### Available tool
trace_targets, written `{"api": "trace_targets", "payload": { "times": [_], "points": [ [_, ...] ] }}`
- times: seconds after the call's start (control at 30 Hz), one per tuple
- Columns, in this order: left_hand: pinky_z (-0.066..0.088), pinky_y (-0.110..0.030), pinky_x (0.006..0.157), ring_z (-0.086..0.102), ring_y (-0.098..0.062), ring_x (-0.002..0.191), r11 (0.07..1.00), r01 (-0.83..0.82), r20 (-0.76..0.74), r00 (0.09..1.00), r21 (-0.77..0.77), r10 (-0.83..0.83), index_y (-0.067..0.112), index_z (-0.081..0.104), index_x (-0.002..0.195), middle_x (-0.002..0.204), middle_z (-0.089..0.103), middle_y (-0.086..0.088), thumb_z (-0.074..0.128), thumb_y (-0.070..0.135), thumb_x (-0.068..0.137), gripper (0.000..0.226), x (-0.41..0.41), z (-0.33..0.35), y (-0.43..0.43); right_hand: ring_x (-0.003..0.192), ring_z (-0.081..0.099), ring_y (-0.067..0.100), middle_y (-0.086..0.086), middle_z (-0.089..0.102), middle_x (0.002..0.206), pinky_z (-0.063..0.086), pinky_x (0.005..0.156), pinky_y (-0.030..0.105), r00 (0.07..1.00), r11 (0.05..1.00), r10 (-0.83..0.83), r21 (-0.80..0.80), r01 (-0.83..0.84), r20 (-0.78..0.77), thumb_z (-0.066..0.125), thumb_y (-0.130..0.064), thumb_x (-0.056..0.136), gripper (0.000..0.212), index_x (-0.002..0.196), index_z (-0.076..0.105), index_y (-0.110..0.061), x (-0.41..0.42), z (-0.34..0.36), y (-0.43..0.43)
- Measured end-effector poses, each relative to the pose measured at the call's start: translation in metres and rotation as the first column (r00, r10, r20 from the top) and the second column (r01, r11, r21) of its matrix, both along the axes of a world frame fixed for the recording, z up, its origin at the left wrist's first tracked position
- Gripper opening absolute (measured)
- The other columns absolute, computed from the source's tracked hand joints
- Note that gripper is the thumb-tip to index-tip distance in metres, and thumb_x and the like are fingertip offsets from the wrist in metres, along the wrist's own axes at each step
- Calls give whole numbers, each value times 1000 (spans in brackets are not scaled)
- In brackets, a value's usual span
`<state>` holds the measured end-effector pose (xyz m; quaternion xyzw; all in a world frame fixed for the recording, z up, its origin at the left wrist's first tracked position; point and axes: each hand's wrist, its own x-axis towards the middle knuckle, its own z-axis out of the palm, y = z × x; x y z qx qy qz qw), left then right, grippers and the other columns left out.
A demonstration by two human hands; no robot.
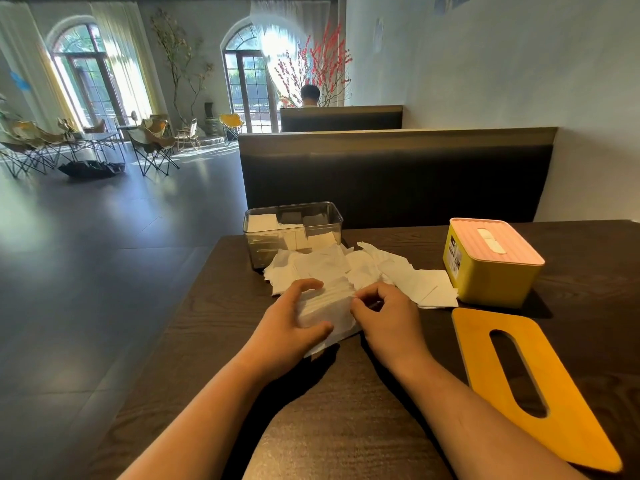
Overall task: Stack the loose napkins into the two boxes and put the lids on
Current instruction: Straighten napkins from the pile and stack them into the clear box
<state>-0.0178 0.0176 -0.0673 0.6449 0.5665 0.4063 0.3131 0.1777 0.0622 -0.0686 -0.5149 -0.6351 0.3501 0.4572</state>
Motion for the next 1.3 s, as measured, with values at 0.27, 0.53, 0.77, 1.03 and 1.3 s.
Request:
{"api": "trace_targets", "payload": {
  "times": [0.27, 0.53, 0.77, 1.03, 1.3],
  "points": [
    [49, -5, 81, 59, 12, 108, 999, 18, -15, 1000, 31, -17, 52, 49, 132, 133, 55, 18, 77, 13, 91, 62, 3, 5, -4, 139, 38, 13, -6, 38, 157, 44, 92, 21, 978, 967, 174, -168, -192, -120, 66, -9, 98, 75, 153, 28, -43, -4, 4, 4],
    [58, -18, 80, 70, -4, 101, 998, 54, -3, 999, -41, -55, 58, 44, 131, 128, 58, 10, 79, 13, 88, 71, 1, 8, -6, 108, 61, 11, -7, 51, 131, 59, 72, 19, 946, 924, 283, -217, -313, -160, 59, 3, 97, 74, 147, 37, -47, -2, 7, 2],
    [61, -25, 87, 69, -1, 105, 995, -90, 158, 984, 40, 83, 59, 42, 136, 130, 59, 9, 75, 9, 93, 74, 9, 2, -1, 100, 67, 10, -1, 64, 122, 55, 67, 17, 958, 948, 221, -193, -255, -181, 52, 3, 99, 49, 126, 60, -38, -10, 6, -1],
    [61, -26, 85, 72, -10, 112, 999, 13, 388, 922, -48, 7, 51, 37, 145, 144, 52, -1, 64, -8, 94, 82, 16, 1, 3, 123, 50, 8, -20, 37, 135, 51, 97, 20, 922, 899, 381, -207, -386, -66, 57, -6, 99, 77, 153, 24, -49, -13, 5, 1],
    [64, -40, 87, 70, -19, 108, 996, -87, 243, 966, -34, 93, 52, 44, 135, 135, 57, 2, 68, -1, 88, 75, 11, 1, 3, 115, 58, 15, -7, 45, 137, 57, 82, 25, 935, 914, 343, -197, -355, -92, 54, 1, 94, 72, 139, 37, -53, -12, 5, 2]
  ]
}}
